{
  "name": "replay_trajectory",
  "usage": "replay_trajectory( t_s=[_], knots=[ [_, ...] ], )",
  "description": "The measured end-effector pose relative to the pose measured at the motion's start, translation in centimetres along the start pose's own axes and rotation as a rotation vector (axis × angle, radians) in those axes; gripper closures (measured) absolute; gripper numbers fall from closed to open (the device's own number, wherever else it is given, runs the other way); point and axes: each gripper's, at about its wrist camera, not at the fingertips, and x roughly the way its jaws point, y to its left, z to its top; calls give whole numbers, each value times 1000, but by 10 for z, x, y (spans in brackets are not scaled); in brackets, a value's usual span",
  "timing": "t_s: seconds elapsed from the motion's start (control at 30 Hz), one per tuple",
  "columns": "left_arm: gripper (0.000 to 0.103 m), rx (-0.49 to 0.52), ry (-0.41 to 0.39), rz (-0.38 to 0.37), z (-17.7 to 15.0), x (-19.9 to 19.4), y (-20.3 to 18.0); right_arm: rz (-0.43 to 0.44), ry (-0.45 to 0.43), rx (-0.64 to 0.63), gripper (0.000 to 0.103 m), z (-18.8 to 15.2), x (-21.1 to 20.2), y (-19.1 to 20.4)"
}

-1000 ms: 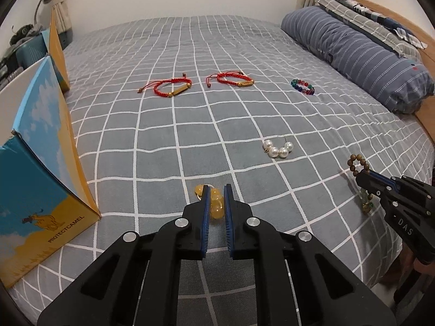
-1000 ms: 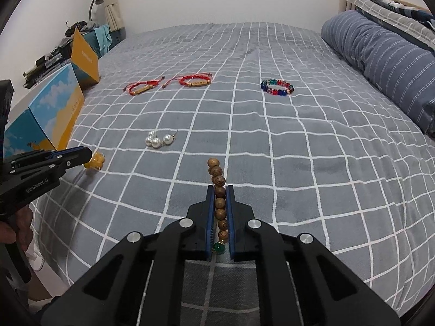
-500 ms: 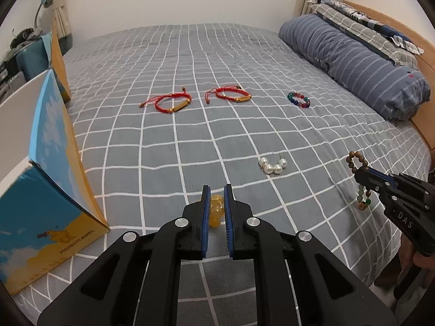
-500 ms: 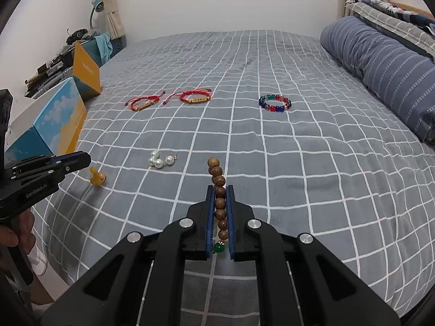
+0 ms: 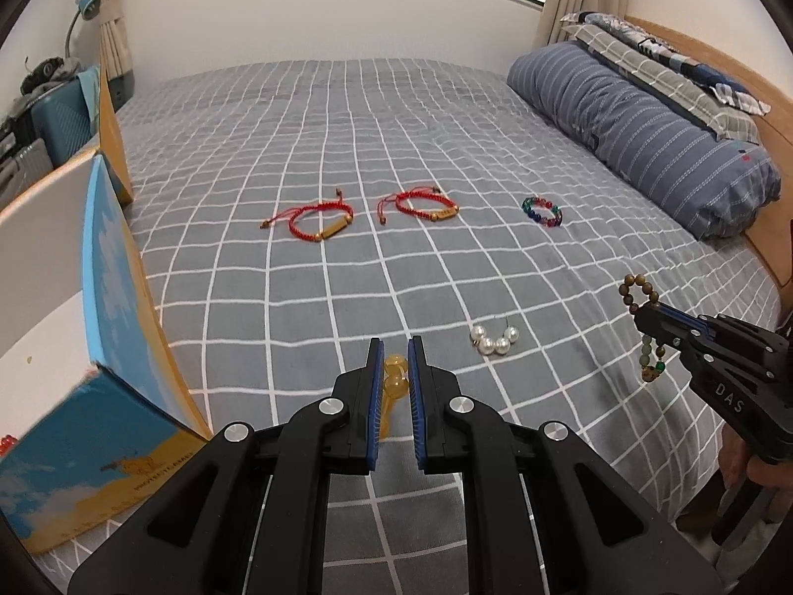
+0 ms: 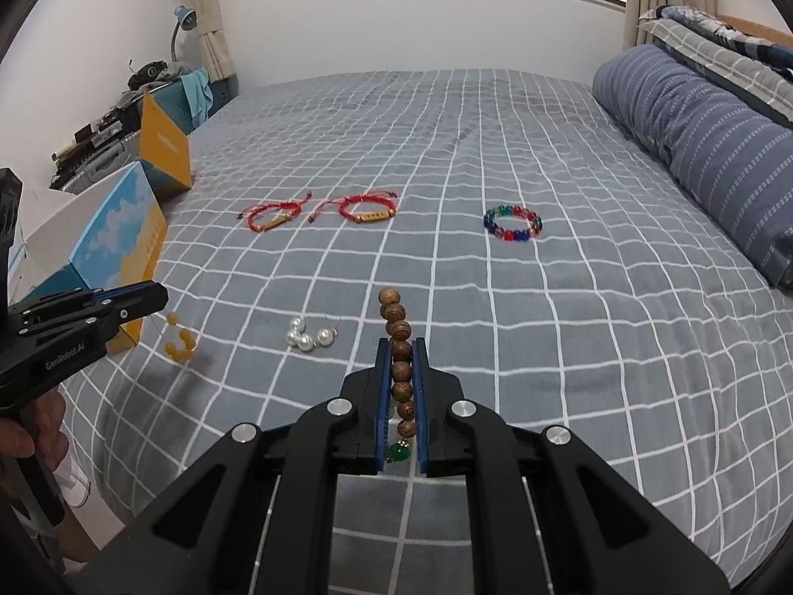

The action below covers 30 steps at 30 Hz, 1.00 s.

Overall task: Organize jewelry
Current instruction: 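Lift both held items and carry them over the white box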

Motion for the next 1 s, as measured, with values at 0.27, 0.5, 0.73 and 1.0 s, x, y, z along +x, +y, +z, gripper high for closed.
replay_trajectory(
  t_s=[0.27, 0.5, 0.73, 1.0],
  knots=[
    [93, -5, -29, 12, 17, -10, 5, 17, -11, -8, 96, 20, 0, 7],
    [93, -5, -57, 42, 30, -21, 10, 33, -19, -22, 96, 40, 2, 18],
    [93, -5, -74, 54, 41, -30, 17, 57, -36, -47, 96, 59, 0, 34],
    [93, -12, -102, 77, 55, -44, 30, 92, -65, -78, 96, 85, -6, 54]
  ],
)
